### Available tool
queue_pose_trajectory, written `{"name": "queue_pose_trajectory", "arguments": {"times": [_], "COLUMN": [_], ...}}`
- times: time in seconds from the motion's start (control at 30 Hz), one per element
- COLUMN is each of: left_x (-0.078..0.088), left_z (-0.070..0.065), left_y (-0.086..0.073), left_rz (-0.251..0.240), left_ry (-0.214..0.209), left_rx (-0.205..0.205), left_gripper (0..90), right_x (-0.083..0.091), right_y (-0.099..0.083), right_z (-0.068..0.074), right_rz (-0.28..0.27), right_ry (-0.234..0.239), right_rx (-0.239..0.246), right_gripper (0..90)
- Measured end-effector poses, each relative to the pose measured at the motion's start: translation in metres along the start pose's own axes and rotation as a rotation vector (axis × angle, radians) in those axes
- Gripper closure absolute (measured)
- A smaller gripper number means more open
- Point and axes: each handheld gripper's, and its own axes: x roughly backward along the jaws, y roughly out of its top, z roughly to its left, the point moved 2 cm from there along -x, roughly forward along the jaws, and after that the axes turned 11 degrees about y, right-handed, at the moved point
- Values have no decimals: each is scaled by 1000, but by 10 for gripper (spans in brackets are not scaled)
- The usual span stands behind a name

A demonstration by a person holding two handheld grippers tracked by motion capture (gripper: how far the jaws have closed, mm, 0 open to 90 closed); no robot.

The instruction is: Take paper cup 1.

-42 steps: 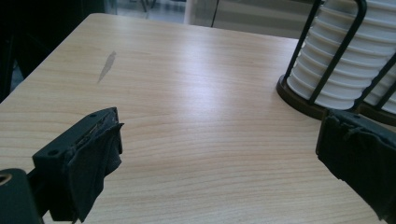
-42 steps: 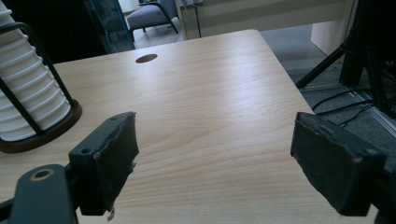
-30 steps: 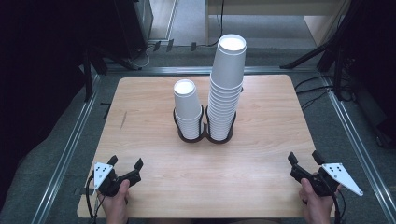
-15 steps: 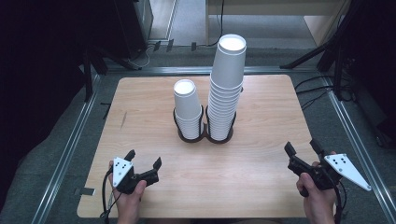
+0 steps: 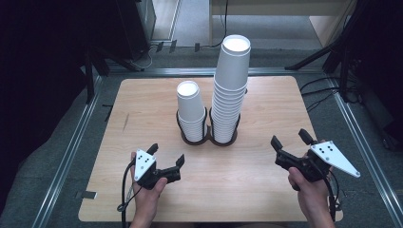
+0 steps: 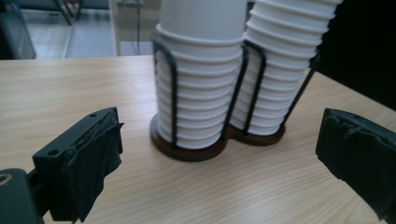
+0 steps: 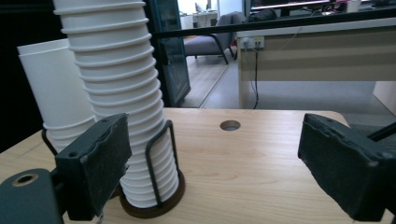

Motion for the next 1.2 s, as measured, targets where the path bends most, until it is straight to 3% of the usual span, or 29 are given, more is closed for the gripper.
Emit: {"name": "queue_pose_trajectory", "arguments": {"times": [0.07, 0.17, 0.23, 0.53, 0.77, 1.2], "left_x": [-4, -7, -11, -21, -31, -49], "left_z": [-10, -16, -21, -37, -46, -73], "left_y": [4, 7, 9, 17, 16, 30], "left_rz": [-1, 3, -5, -14, 2, -37], "left_ry": [-29, -41, -68, -82, -91, -93], "left_rx": [-16, -22, -12, -32, -41, -55], "left_gripper": [3, 2, 3, 3, 3, 3], "right_x": [-5, -12, -17, -39, -50, -76], "right_y": [3, 7, 10, 23, 37, 67], "right_z": [5, 13, 20, 44, 53, 70], "right_rz": [1, 16, 18, 19, 8, -4], "right_ry": [12, 42, 63, 124, 133, 149], "right_rx": [4, 22, 27, 45, 47, 67], "right_gripper": [97, 78, 57, 26, 4, 0]}}
